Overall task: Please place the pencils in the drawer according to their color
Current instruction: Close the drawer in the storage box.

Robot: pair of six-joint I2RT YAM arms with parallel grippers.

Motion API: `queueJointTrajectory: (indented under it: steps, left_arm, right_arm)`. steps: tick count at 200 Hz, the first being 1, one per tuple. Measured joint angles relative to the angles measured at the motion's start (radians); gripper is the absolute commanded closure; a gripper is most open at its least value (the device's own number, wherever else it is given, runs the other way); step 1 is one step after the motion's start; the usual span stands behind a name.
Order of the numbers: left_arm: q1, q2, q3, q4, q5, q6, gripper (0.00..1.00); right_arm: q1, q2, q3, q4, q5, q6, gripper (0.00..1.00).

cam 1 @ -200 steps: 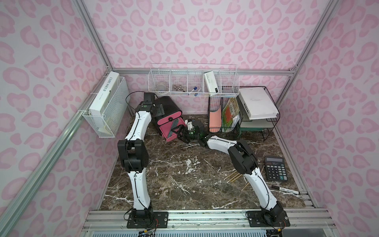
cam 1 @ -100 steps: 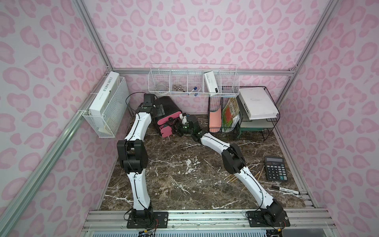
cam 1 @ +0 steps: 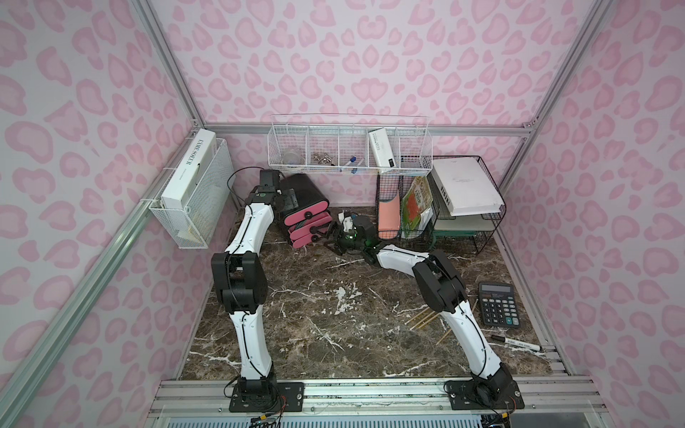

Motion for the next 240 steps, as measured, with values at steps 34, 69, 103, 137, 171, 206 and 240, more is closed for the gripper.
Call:
queueJointTrajectory:
  steps: [34, 69, 103, 137, 171, 206, 240]
  left_arm:
    - [0.0, 0.0, 0.0, 0.0, 0.004, 0.0, 0.12]
    - [0.0, -0.001, 0.0, -0.002, 0.006, 0.003, 0.13]
    - [0.0, -0.001, 0.0, -0.002, 0.007, 0.004, 0.13]
    - [0.0, -0.001, 0.0, -0.003, 0.008, 0.005, 0.13]
    - [0.0, -0.001, 0.001, -0.018, 0.014, 0.008, 0.14]
    - [0.0, 0.0, -0.001, -0.02, 0.019, 0.007, 0.14]
    - [0.0, 0.0, -0.008, -0.014, 0.026, 0.005, 0.15]
  right_arm:
    - [-0.034, 0.006, -0.008, 0.036, 0.016, 0.022, 0.58]
    - [-0.036, 0.07, 0.085, 0.058, 0.016, 0.055, 1.0]
    - [-0.031, 0.15, 0.189, 0.047, 0.016, 0.083, 1.0]
    - [-0.014, 0.235, 0.34, 0.008, 0.016, 0.103, 1.0]
    - [-0.013, 0.333, 0.52, -0.042, 0.023, 0.112, 1.0]
    - [-0.013, 0.406, 0.619, -0.067, 0.033, 0.147, 1.0]
    - [-0.015, 0.423, 0.627, -0.072, 0.047, 0.165, 1.0]
